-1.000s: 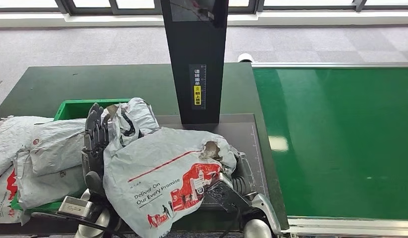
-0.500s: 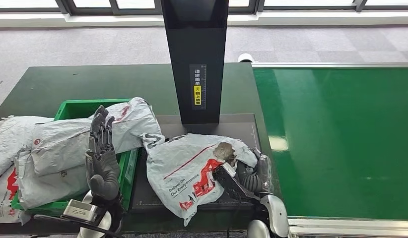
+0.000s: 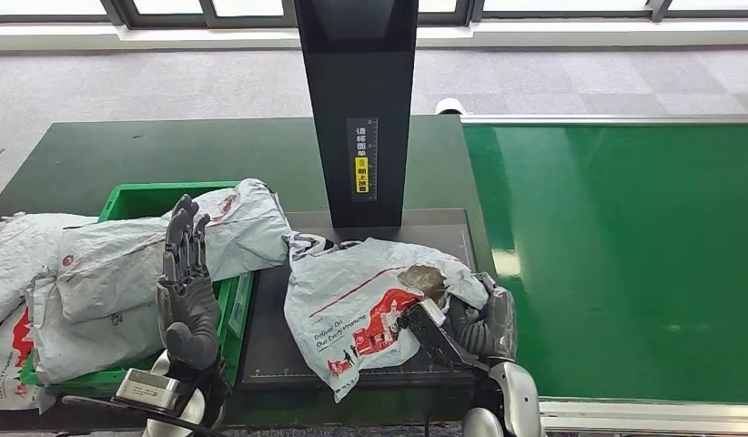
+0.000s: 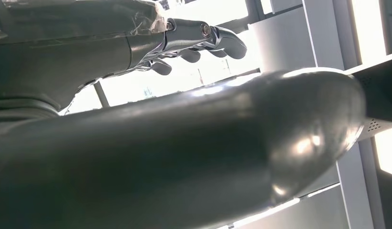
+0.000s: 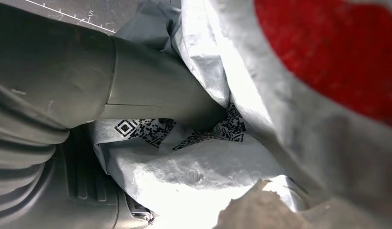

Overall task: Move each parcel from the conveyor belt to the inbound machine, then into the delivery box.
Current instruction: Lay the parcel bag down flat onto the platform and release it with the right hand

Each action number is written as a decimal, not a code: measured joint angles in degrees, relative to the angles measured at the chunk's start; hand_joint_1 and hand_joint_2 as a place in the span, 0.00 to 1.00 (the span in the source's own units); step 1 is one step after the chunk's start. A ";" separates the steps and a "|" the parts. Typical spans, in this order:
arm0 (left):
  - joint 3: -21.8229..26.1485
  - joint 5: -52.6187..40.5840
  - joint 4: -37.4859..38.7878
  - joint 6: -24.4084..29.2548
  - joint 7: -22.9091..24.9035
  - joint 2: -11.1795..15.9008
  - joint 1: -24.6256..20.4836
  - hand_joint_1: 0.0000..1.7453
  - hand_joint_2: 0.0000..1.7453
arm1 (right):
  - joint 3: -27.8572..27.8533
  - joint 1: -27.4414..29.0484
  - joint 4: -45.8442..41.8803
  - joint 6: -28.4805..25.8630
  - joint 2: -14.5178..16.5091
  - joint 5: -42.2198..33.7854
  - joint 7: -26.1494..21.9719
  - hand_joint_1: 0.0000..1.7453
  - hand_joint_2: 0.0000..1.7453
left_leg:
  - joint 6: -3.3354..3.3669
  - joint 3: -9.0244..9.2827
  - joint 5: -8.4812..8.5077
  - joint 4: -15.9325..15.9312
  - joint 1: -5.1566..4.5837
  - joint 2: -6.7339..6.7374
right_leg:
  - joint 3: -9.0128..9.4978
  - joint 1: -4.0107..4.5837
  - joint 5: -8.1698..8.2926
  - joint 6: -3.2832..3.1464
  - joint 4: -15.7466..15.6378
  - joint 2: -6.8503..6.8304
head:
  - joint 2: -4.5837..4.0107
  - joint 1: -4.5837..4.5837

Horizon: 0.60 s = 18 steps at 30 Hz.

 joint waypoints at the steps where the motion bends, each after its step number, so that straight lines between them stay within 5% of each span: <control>1: 0.00 0.00 0.00 0.00 0.00 -0.01 0.00 0.00 0.00 | -0.06 0.01 -0.01 0.00 0.00 0.00 0.00 1.00 1.00 | 0.00 0.00 0.00 0.00 0.00 0.00 | 0.00 0.00 0.00 0.00 0.00 0.00 | 0.00 0.00; 4: 0.00 0.00 0.00 0.00 0.00 -0.06 0.00 0.00 0.00 | -0.23 0.02 -0.01 -0.23 0.00 0.47 0.31 0.94 1.00 | 0.00 0.00 0.00 0.00 0.00 0.00 | 0.00 0.00 0.00 0.00 0.00 0.00 | -0.01 0.00; 8: 0.00 -0.07 0.00 0.00 0.00 -0.11 0.00 0.00 0.00 | -0.64 0.92 -1.16 -2.51 -0.01 3.18 1.93 0.03 1.00 | 0.00 -0.01 0.00 0.00 0.00 -0.02 | 0.00 0.00 0.00 0.00 0.00 0.00 | 0.00 0.00; 18: 0.00 -1.04 0.19 1.53 0.00 -0.08 0.02 0.00 0.00 | -1.13 2.88 -9.64 -12.94 0.08 6.77 -1.21 0.00 1.00 | 0.00 -0.03 -0.01 0.00 0.00 0.00 | -0.01 0.00 0.00 0.00 0.00 0.00 | -0.01 0.00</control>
